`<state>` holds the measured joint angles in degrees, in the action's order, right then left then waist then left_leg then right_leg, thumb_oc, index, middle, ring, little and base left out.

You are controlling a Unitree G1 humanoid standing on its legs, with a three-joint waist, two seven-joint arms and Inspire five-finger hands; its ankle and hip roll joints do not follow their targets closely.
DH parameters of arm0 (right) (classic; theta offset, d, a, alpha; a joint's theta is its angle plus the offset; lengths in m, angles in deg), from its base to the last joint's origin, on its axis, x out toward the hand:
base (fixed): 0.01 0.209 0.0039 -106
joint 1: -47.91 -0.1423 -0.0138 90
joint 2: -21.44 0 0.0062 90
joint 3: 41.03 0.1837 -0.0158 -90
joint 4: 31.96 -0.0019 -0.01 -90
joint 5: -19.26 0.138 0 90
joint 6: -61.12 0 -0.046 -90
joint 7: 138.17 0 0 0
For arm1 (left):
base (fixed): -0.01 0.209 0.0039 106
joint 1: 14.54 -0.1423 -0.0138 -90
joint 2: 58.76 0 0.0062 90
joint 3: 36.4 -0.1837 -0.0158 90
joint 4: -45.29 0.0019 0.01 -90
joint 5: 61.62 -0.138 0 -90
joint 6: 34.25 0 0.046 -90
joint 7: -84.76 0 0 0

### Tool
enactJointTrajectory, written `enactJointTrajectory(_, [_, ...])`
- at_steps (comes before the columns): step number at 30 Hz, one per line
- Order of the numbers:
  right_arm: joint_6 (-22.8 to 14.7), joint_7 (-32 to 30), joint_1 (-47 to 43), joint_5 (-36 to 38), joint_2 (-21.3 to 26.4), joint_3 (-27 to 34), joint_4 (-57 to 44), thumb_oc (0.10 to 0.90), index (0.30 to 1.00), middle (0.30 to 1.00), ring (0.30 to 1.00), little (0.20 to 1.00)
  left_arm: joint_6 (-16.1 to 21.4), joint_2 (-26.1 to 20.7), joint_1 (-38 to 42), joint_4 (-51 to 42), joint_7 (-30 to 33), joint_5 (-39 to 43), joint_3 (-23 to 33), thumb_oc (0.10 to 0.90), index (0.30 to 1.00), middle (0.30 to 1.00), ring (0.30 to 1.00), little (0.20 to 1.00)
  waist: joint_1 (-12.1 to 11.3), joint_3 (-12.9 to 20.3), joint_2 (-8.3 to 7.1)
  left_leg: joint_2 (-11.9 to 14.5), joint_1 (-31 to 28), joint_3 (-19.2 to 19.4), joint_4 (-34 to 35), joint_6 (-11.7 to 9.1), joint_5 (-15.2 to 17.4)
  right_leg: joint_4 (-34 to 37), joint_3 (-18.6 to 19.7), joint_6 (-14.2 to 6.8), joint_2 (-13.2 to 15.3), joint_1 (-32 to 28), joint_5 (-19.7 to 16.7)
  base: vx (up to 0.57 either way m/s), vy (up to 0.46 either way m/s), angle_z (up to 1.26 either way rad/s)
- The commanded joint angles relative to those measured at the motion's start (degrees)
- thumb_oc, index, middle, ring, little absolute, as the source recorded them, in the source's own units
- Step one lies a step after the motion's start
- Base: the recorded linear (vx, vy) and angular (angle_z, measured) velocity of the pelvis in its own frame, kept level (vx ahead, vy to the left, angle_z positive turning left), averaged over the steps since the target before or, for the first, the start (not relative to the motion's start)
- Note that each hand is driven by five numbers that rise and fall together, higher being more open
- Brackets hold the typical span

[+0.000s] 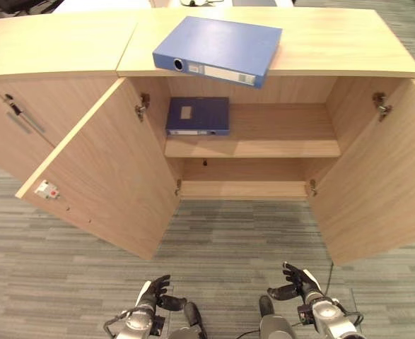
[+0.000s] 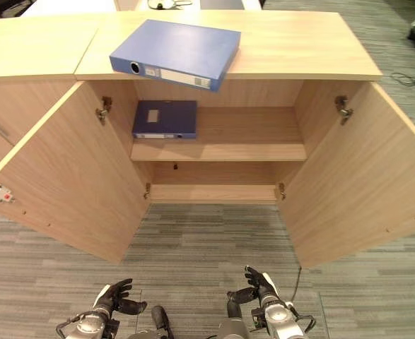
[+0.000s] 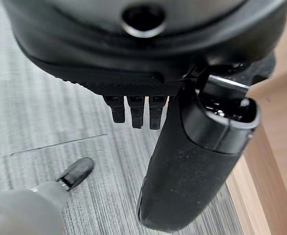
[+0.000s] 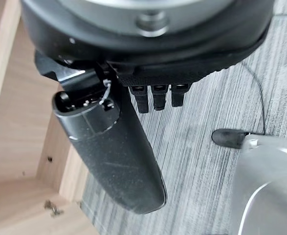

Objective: Put the empty folder in the office cabinet

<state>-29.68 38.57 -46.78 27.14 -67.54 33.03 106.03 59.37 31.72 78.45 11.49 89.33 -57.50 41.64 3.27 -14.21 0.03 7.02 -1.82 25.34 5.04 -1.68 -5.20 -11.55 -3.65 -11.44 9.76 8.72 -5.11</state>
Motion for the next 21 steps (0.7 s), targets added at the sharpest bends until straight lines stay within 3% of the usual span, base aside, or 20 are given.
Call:
enactJointTrajectory(1, [-2.18, -0.51, -2.00, -1.61, 1.68, 0.73, -3.25, 0.800, 0.900, 0.900, 0.900, 0.900, 0.91, -2.30, 0.35, -0.81, 1.85, -1.25, -0.17, 0.800, 0.900, 0.900, 0.900, 0.900, -0.39, -1.17, 4.11, -0.62, -5.19, -2.20, -1.39, -1.21, 6.24, -18.44, -9.70, -3.56, 1.61, 1.69, 5.48, 0.16, 0.042, -0.48])
enactJointTrajectory(2, [-2.23, -0.69, -1.90, -1.94, 1.65, 0.80, -3.25, 0.800, 0.900, 0.900, 0.900, 0.900, 0.84, -2.58, 0.08, -0.63, 1.89, -1.25, 0.19, 0.800, 0.900, 0.900, 0.900, 0.900, -0.79, -1.17, 4.04, -0.76, -5.88, -1.36, -1.59, -1.26, 6.95, -17.43, -12.85, -3.56, 4.11, 1.58, 5.53, 0.20, -0.037, -0.33])
enactJointTrajectory(3, [-2.26, -0.77, -1.63, -2.10, 1.67, 0.86, -3.24, 0.800, 0.900, 0.900, 0.900, 0.900, 0.88, -2.74, -0.13, -0.54, 1.82, -1.10, 0.57, 0.800, 0.900, 0.900, 0.900, 0.900, -0.93, -1.31, 3.61, -0.77, -6.65, -0.72, -1.83, -1.67, 7.48, -14.17, -15.63, -2.36, 6.78, 0.36, 7.20, 0.20, -0.129, -0.38])
enactJointTrajectory(4, [-2.46, -1.07, -1.43, -2.06, 1.94, 1.04, -3.35, 0.800, 0.900, 0.900, 0.900, 0.900, 0.97, -3.02, -0.29, -0.47, 1.85, -0.87, 1.07, 0.800, 0.900, 0.900, 0.900, 0.900, -1.18, -1.21, 3.18, -0.35, -6.66, -0.20, -2.19, -2.31, 7.31, -9.81, -17.53, -1.03, 8.36, -0.40, 6.62, 0.18, -0.198, -0.23])
enactJointTrajectory(6, [-2.63, -2.34, -1.63, -0.74, 2.30, 2.30, -2.33, 0.800, 0.900, 0.900, 0.900, 0.900, 1.09, -3.18, -0.41, 0.13, 2.10, -0.07, 2.20, 0.800, 0.900, 0.900, 0.900, 0.900, -0.98, -0.97, 2.14, -0.41, -7.31, 0.70, -1.31, -3.65, 7.06, -0.24, -17.26, -0.63, 9.86, 0.43, 2.32, 0.16, -0.217, -0.14])
enactJointTrajectory(9, [-2.64, -4.32, -1.17, 2.85, 2.63, 7.01, 0.11, 0.800, 0.900, 0.900, 0.900, 0.900, 1.26, -3.69, 0.95, 3.18, 2.89, 0.72, 4.26, 0.800, 0.900, 0.900, 0.900, 0.900, 1.43, -1.47, 2.11, 0.96, -9.58, -0.19, -0.46, -6.57, 7.99, 10.79, -13.67, -2.74, 12.61, 6.01, -3.70, 0.39, -0.311, -0.36])
enactJointTrajectory(12, [-2.43, -4.61, 0.58, 3.65, 3.39, 9.24, 1.92, 0.800, 0.900, 0.900, 0.900, 0.900, 1.54, -4.08, 0.96, 4.91, 3.31, 0.07, 4.89, 0.800, 0.900, 0.900, 0.900, 0.900, 2.92, -2.32, 2.16, 1.42, -12.93, -0.10, -0.63, -8.02, 9.84, 12.90, -15.21, -3.46, 14.94, 8.56, -6.33, 0.32, -0.284, -0.31])
enactJointTrajectory(15, [-2.27, -4.12, 3.27, 4.42, 4.98, 11.10, 4.59, 0.800, 0.900, 0.900, 0.900, 0.900, 1.92, -3.97, 1.41, 6.48, 2.93, -2.23, 3.23, 0.800, 0.900, 0.900, 0.900, 0.900, 4.82, -1.68, 1.72, 0.40, -14.88, -2.18, -2.77, -8.85, 12.68, 13.36, -12.98, -3.56, 14.60, 6.59, -8.05, 0.40, -0.263, -0.06])
enactJointTrajectory(18, [-2.28, -3.68, 4.52, 5.35, 5.87, 11.95, 6.80, 0.800, 0.900, 0.900, 0.900, 0.900, 2.11, -3.44, 1.47, 7.43, 2.66, -3.03, 1.93, 0.800, 0.900, 0.900, 0.900, 0.900, 6.74, -1.06, 2.65, 1.62, -14.71, -4.01, -5.51, -9.34, 12.90, 10.89, -11.31, -3.36, 13.91, 7.12, -7.93, 0.24, -0.182, 0.08])
enactJointTrajectory(21, [-2.38, -3.07, 5.60, 5.32, 7.17, 11.94, 7.04, 0.800, 0.900, 0.900, 0.900, 0.900, 1.95, -2.45, 1.76, 7.90, 2.31, -2.58, 1.26, 0.800, 0.900, 0.900, 0.900, 0.900, 8.34, -1.09, 4.36, 4.56, -12.11, -5.66, -11.83, -11.16, 7.24, 8.55, -11.15, -1.19, 11.33, 6.51, -5.67, 0.21, -0.312, 0.37])
